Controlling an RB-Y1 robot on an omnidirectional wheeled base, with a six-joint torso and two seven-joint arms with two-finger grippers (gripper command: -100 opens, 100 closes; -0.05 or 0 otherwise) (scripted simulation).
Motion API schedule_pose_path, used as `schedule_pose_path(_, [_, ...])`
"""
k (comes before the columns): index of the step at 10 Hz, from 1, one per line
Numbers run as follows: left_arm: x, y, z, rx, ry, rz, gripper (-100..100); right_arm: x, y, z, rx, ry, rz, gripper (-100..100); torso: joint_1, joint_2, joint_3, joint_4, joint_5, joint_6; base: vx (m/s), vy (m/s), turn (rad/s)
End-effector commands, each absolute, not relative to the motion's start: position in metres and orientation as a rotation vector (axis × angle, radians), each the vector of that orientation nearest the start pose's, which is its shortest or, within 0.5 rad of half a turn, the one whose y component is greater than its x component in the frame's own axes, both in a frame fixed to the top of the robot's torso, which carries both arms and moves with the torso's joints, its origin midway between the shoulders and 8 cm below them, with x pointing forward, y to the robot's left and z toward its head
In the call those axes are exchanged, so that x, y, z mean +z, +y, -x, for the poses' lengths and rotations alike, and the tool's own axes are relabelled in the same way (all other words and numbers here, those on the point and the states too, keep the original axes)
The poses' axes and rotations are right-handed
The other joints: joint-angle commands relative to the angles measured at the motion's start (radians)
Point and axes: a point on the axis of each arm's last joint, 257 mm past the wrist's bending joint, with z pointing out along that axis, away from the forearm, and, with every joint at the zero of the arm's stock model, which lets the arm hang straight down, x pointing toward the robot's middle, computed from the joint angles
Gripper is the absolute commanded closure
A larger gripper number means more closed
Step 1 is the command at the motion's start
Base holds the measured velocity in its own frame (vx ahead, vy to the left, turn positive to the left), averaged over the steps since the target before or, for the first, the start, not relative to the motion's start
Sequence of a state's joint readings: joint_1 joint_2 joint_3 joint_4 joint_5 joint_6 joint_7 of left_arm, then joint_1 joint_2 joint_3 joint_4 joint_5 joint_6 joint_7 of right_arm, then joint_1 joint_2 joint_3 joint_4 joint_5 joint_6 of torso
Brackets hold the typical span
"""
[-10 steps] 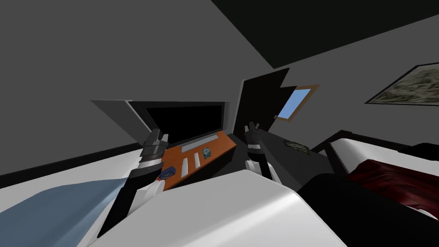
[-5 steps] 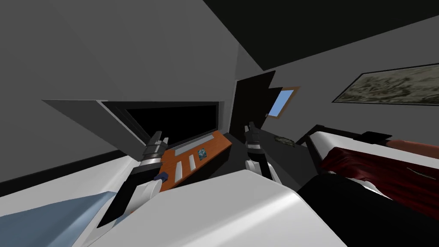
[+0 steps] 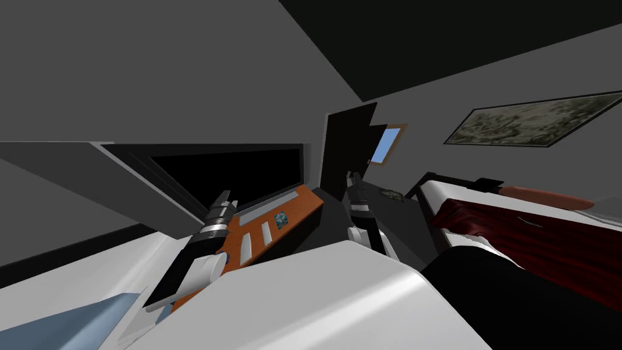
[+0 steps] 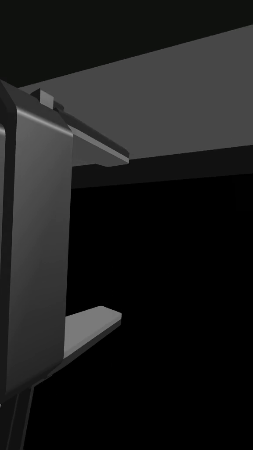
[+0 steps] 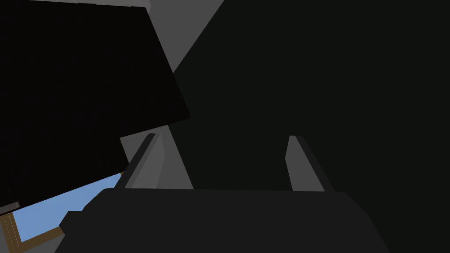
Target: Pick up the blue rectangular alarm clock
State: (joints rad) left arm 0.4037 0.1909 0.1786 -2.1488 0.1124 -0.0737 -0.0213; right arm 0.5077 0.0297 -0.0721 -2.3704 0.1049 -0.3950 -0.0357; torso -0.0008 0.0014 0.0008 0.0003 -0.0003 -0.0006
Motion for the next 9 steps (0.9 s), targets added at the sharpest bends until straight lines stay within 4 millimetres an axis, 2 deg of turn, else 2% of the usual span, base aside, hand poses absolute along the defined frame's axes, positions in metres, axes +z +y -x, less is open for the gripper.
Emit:
schedule_pose_path(1, [-0.087,0.368,-0.417,-1.034,0.983,0.969,-100,0.042,-0.296,-0.339,1.18,0.647,-0.642,0,0.0,0.0,0.0,0.0,0.0,0.0,-0.004,-0.007,0.004])
schedule_pose_path(2, [-0.103,0.383,-0.422,-1.015,0.998,1.031,-100,0.042,-0.296,-0.339,1.18,0.647,-0.642,0,0.001,0.0,0.0,0.0,0.0,0.0,-0.011,-0.018,-0.249])
schedule_pose_path(3, [-0.11,0.384,-0.423,-1.004,1.014,1.051,-100,0.042,-0.296,-0.339,1.18,0.647,-0.642,0,0.0,0.0,0.0,0.0,0.0,0.001,-0.012,-0.009,-0.11])
schedule_pose_path(4, [-0.124,0.398,-0.427,-0.989,1.02,1.107,-100,0.042,-0.296,-0.339,1.18,0.647,-0.642,0,0.001,0.0,0.0,0.0,0.0,0.0,-0.02,-0.022,-0.204])
schedule_pose_path(6, [-0.134,0.399,-0.428,-0.973,1.042,1.138,-100,0.042,-0.296,-0.339,1.18,0.647,-0.642,0,0.001,0.0,0.0,0.0,0.0,0.0,-0.014,-0.01,-0.043])
schedule_pose_path(7, [-0.151,0.413,-0.43,-0.954,1.051,1.202,-100,0.042,-0.296,-0.339,1.18,0.647,-0.642,0,0.001,0.0,0.0,0.0,0.0,0.0,-0.013,-0.017,-0.205])
schedule_pose_path(8, [-0.157,0.414,-0.43,-0.944,1.065,1.222,-100,0.042,-0.296,-0.339,1.18,0.647,-0.642,0,0.0,0.0,0.0,0.0,0.0,0.001,-0.016,-0.01,-0.131])
schedule_pose_path(9, [-0.175,0.428,-0.432,-0.925,1.07,1.286,-100,0.042,-0.296,-0.339,1.18,0.647,-0.642,0,0.001,0.0,0.0,0.0,0.0,0.0,-0.021,-0.008,-0.183])
